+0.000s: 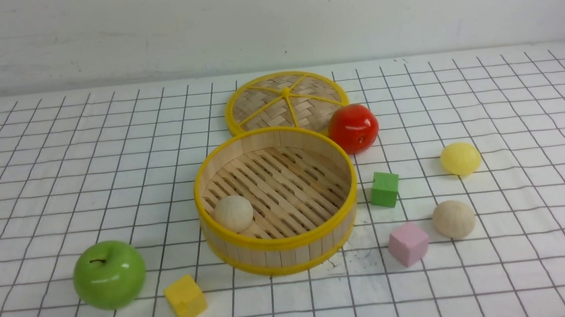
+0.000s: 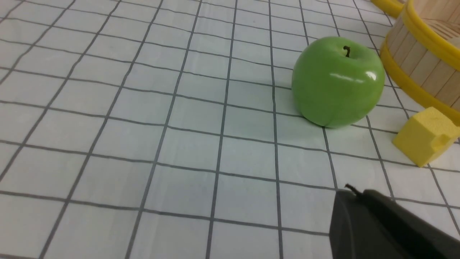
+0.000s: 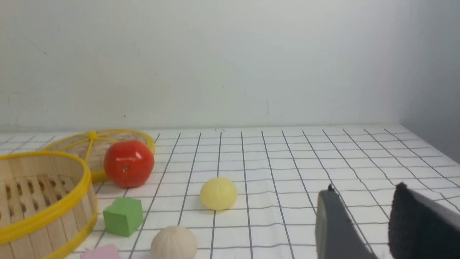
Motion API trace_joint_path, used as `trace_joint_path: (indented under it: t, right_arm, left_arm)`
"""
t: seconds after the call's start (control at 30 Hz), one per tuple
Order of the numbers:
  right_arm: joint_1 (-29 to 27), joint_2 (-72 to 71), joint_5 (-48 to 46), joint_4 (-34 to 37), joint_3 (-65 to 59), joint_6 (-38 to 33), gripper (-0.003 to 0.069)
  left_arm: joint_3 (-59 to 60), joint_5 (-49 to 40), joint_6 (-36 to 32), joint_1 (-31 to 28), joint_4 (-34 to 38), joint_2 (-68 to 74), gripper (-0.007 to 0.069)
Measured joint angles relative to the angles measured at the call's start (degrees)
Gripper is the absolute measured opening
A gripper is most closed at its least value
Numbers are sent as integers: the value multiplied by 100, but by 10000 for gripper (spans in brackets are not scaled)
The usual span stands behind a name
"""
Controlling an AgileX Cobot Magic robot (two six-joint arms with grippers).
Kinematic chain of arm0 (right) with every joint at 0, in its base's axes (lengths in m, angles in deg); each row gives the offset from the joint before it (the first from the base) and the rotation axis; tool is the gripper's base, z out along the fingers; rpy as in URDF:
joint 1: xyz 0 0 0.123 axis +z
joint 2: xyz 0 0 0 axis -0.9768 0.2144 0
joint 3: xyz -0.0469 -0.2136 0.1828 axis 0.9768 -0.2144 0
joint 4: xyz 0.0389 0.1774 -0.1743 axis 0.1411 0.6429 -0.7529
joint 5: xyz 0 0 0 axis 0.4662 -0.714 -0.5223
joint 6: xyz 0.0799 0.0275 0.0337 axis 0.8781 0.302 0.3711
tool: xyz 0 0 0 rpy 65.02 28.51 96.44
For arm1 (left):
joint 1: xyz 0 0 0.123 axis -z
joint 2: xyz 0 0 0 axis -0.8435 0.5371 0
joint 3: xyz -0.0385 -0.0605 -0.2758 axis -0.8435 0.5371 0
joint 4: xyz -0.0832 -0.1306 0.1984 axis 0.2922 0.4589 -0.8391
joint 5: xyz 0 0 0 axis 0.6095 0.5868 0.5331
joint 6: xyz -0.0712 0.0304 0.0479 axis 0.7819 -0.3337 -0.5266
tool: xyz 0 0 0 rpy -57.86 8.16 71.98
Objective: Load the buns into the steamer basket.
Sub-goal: Use the right arm to grab a steamed stuffed bun
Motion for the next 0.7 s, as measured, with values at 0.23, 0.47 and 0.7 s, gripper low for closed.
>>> trace_joint_path:
  t: [0.23,0.47,0.7]
  right_arm:
    - [0,102,642,633,878,25,239]
    - [0,1691,-359,1608,2419,25,239]
    - [0,3944,-1587,1795,3023,25,239]
  left_arm:
    - [0,0,0,0,0,0,16]
    - [0,-5,0,0,0,0,16]
    - [0,-5,0,0,0,0,16]
